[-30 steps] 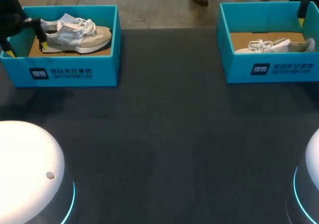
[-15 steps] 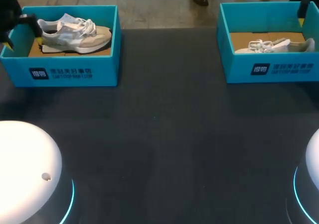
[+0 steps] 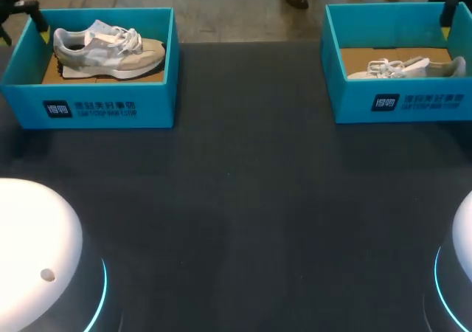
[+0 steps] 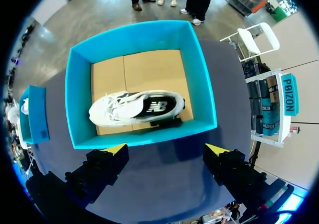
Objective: Take the shoe out of the shoebox, open the shoe tongue, remove and reinsert the insole, then place the shoe into the shoebox
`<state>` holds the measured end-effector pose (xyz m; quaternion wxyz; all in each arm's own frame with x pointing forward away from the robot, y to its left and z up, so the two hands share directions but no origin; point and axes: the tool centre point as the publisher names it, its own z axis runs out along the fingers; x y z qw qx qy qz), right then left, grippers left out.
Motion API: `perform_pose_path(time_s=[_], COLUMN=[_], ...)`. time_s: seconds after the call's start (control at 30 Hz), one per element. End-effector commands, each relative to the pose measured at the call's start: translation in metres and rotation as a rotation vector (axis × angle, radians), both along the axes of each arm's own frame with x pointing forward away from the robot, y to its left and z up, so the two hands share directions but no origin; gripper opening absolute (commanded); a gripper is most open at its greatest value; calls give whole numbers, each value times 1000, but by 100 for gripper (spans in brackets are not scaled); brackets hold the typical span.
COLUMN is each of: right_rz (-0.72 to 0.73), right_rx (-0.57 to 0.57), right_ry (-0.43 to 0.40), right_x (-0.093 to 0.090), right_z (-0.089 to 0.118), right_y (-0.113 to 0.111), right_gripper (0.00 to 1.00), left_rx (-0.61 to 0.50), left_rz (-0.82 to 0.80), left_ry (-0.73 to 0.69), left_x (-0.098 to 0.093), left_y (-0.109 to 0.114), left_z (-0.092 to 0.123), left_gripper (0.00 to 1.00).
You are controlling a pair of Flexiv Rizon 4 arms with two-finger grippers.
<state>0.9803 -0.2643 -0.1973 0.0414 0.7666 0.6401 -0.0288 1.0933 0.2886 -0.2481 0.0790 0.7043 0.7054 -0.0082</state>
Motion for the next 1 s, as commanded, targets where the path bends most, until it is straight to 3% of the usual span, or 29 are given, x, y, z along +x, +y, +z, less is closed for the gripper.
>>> perform_pose_path(time_s=[0.03, 0.43, 1.0], right_rz=[-1, -1, -1], right_rx=[-1, -1, -1], right_ry=[-2, -2, -2], right_x=[-1, -1, -1], right_z=[0, 0, 0], right_y=[0, 0, 0], right_gripper=[100, 100, 100], left_rx=[15, 66, 85], left_rz=[-18, -6, -20], left_ry=[20, 9, 66], left_x=[38, 87, 111], left_y=[-4, -11, -19], left_z=[-2, -27, -76], left_gripper=[100, 100, 100])
